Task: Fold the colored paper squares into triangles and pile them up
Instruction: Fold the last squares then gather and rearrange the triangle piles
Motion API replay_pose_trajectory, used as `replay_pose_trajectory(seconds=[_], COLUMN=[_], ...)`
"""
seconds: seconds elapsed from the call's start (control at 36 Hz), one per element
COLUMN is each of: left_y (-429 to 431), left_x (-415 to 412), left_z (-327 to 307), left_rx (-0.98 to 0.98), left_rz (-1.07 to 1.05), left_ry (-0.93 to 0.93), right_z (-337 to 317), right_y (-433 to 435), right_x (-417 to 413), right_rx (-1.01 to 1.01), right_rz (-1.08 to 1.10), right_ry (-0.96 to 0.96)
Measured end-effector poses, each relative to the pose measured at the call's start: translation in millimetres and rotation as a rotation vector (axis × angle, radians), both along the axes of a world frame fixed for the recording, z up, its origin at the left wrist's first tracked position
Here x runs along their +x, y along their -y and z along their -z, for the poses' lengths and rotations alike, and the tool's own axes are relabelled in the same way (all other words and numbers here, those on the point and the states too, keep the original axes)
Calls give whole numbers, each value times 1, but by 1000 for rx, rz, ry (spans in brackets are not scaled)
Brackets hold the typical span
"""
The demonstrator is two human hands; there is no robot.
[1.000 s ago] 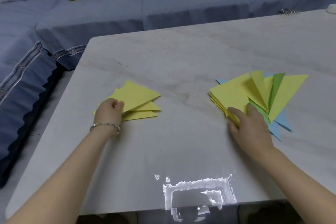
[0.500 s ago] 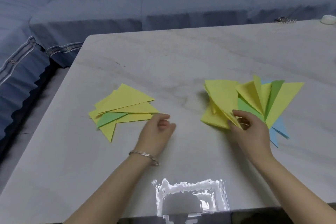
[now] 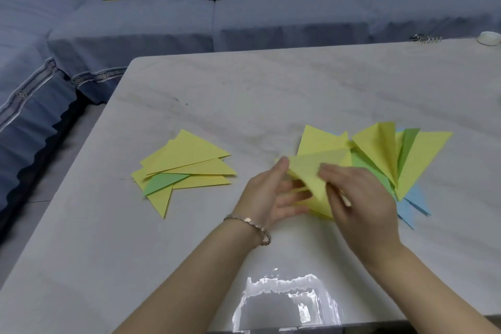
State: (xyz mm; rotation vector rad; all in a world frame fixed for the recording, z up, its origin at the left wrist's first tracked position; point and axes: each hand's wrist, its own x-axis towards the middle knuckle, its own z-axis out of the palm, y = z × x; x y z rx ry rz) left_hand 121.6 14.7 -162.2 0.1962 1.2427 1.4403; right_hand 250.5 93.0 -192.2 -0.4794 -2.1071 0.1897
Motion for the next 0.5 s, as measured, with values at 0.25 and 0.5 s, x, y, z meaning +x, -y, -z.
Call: replay_pose_trajectory(seconds=[0.25, 0.5], left_y=[52, 68], left_x=[-46, -96], left_z=[18, 52], left_rx=[-136, -429], left_rz=[69, 548], left_ry=[-727, -1383], right_z=[24, 65], right_y=[34, 48], right_x=[-16, -48], right_rx=[-89, -335], right_rz=[-219, -360], right_ry=[309, 792])
